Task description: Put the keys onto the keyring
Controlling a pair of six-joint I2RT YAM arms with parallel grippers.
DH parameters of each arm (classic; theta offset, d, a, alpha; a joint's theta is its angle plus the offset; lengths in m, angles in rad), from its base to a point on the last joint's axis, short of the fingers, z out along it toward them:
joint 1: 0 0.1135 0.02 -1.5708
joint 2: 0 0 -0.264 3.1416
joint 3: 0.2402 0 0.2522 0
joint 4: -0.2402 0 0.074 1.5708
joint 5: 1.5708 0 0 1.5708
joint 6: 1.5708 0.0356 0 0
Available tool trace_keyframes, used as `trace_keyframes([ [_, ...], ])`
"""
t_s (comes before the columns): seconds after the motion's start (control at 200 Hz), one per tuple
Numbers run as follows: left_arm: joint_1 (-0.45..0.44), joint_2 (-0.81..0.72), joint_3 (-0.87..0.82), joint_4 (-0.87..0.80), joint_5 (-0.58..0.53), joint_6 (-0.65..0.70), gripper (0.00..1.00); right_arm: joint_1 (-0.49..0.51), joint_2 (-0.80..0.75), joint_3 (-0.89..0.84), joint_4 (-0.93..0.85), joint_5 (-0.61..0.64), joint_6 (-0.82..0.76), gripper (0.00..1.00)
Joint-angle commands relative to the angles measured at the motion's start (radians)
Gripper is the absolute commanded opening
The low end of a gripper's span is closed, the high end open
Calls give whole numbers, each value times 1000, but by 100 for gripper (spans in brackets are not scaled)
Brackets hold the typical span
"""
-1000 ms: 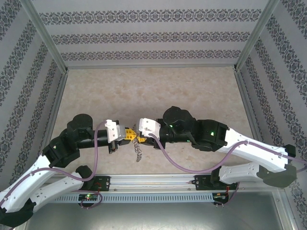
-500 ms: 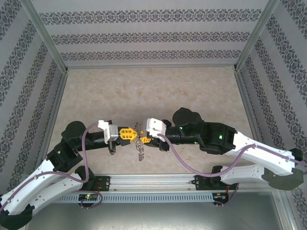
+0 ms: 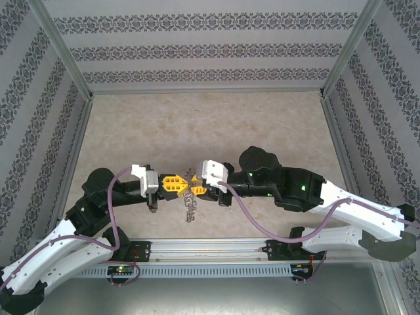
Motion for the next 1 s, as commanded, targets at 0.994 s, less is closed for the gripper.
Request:
trace_keyframes([
  [0.994,-10,2,31,2,56,21,0,-20,19,3,49,-40,5,1],
])
